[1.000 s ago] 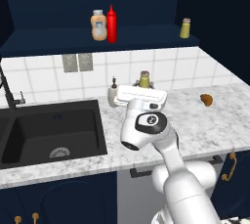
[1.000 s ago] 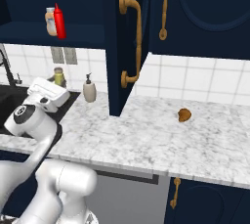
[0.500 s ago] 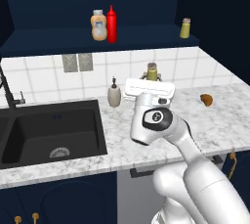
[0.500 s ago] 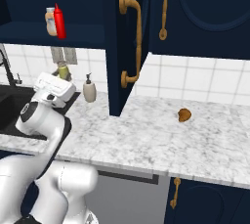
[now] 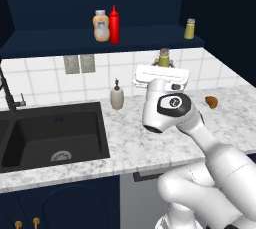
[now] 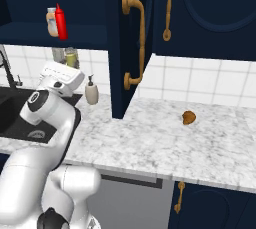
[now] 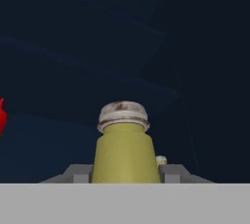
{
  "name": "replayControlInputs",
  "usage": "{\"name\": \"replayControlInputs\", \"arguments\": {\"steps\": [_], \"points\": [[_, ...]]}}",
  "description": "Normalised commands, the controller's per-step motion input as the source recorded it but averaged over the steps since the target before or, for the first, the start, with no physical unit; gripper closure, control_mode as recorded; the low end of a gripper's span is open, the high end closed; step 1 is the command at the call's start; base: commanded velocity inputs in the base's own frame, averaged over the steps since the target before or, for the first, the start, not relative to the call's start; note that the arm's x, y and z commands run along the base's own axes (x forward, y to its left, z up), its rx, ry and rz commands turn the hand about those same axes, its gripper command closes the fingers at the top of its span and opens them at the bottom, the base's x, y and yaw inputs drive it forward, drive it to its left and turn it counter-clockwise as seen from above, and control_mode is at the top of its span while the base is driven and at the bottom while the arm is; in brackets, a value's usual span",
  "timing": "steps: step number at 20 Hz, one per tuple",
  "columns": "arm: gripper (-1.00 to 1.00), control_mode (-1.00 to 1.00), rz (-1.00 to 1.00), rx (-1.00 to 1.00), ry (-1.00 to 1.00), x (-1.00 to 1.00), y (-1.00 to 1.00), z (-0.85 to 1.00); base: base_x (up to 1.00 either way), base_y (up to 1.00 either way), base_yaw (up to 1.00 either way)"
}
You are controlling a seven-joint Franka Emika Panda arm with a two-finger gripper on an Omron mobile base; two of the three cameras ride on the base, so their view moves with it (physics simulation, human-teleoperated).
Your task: Put the shaker and condiment bottle from the counter next to their counterparts in the cabinet.
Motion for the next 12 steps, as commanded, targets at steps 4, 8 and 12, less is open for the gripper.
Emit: {"name": "replayControlInputs", "arguments": {"steps": [4,8,12], "points": [[1.00,-1.00,0.00,0.00,0.04,0.20,-0.16,0.37,0.00,0.00,0.00],[1.00,-1.00,0.00,0.03,0.15,0.41,-0.20,0.38,0.00,0.00,0.00],[1.00,-1.00,0.00,0.00,0.08,0.48,-0.15,0.38,0.00,0.00,0.00]]}}
